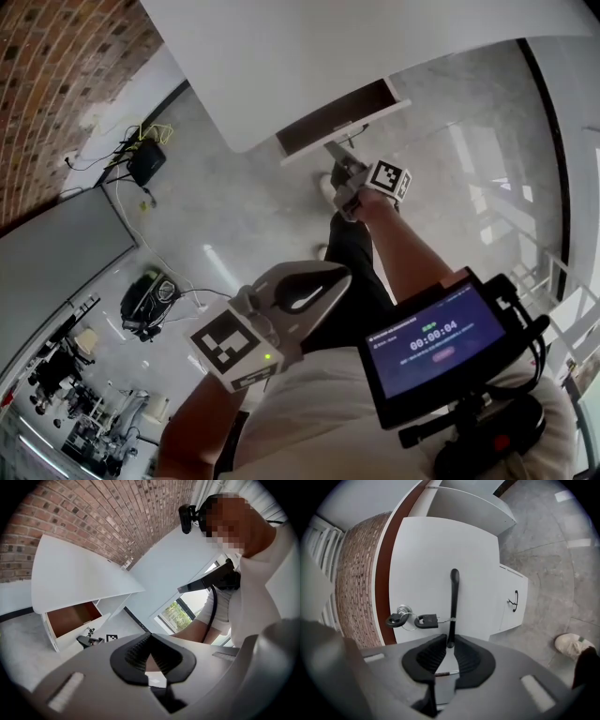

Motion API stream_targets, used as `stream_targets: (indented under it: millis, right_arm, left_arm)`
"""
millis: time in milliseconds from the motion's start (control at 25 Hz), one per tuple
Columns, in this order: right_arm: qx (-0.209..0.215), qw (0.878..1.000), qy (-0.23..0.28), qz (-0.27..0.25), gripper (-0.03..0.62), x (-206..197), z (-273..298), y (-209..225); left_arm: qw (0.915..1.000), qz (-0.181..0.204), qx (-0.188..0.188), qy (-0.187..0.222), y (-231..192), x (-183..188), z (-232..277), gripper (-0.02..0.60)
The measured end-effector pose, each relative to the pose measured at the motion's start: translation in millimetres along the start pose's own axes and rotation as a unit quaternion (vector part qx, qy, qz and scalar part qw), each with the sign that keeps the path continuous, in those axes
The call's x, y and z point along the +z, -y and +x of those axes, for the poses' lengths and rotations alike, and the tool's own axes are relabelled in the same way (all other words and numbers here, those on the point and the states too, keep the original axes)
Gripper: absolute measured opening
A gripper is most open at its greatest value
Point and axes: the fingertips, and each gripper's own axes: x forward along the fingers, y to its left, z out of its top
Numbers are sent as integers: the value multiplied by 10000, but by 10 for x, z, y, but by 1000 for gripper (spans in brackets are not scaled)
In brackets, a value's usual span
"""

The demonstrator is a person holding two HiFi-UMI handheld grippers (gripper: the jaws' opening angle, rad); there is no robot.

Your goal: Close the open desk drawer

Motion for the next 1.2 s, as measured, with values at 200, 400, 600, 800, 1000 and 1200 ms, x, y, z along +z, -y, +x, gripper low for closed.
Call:
stream_targets:
  millis: [200, 400, 600, 800, 1000, 1200]
  right_arm:
    - [-27, 9998, 79, 161, 48, 15, 154, 22]
    - [-81, 9994, 164, 288, 46, 9, 127, 17]
    - [-147, 9992, 127, 358, 44, 45, 424, 71]
    - [-222, 9990, 114, 358, 44, 98, 548, 36]
    - [-145, 9995, 90, 267, 44, 192, 755, -25]
    - [-95, 9997, 80, 200, 44, 276, 1077, -77]
  left_arm:
    - [10000, -68, 24, 12, -221, 75, -70, 6]
    - [9999, -86, -49, 41, -205, 91, -91, 6]
    - [9998, -174, -73, 107, -534, 222, -103, 6]
    - [9996, -210, -133, 105, -586, 245, -117, 6]
    - [9995, -242, -91, 167, -656, 263, -197, 6]
    - [9995, -229, -84, 189, -793, 306, -308, 6]
